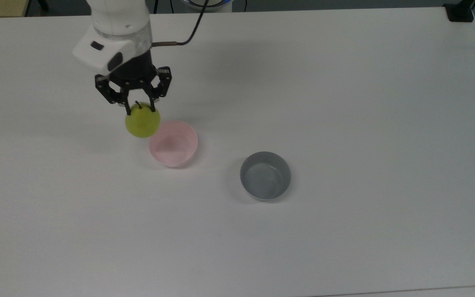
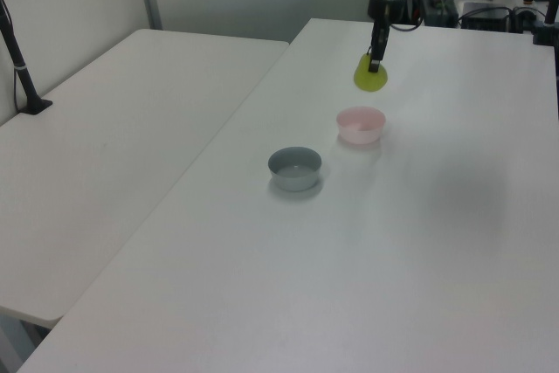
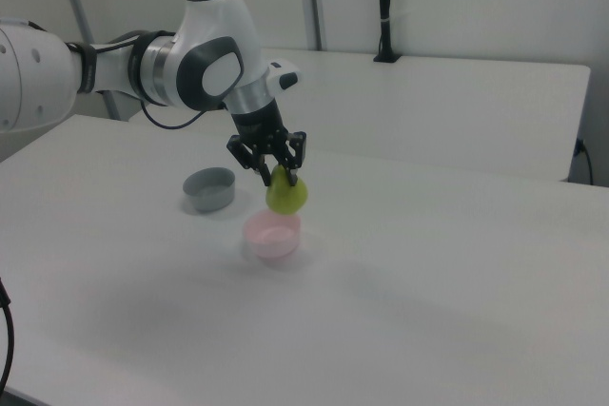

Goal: Pick up a pear from the bowl
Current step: 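Carry the pear away from the bowl and lower it to the table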

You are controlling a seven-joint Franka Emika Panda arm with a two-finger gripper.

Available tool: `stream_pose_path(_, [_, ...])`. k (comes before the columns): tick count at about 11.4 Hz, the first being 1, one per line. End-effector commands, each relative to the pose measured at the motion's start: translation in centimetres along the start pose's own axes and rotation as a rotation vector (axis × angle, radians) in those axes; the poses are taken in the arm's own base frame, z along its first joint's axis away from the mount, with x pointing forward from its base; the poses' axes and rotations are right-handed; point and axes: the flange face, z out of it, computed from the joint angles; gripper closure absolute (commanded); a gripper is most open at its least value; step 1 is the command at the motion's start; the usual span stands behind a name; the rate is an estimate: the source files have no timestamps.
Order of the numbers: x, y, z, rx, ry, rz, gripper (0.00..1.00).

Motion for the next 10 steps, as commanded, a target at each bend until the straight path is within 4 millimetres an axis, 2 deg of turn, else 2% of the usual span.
stream_pose_path(1, [-2.6,3.1,-1.9,0.032,-0.024,-0.059,1.0])
stream_pose_path(3, [-4.8,7.1,-2.1,0.1,0.02,-0.104,1.0])
stream_pose_path(5, [-6.3,9.8,-1.5,0.137,0.058,-0.104,1.0])
stream_pose_path(8, [-7.8,13.6,1.4,0.149,0.087,-0.065,1.0])
stream_pose_path(10, [-7.5,15.0,3.9,0.137,0.108,-0.036,1.0])
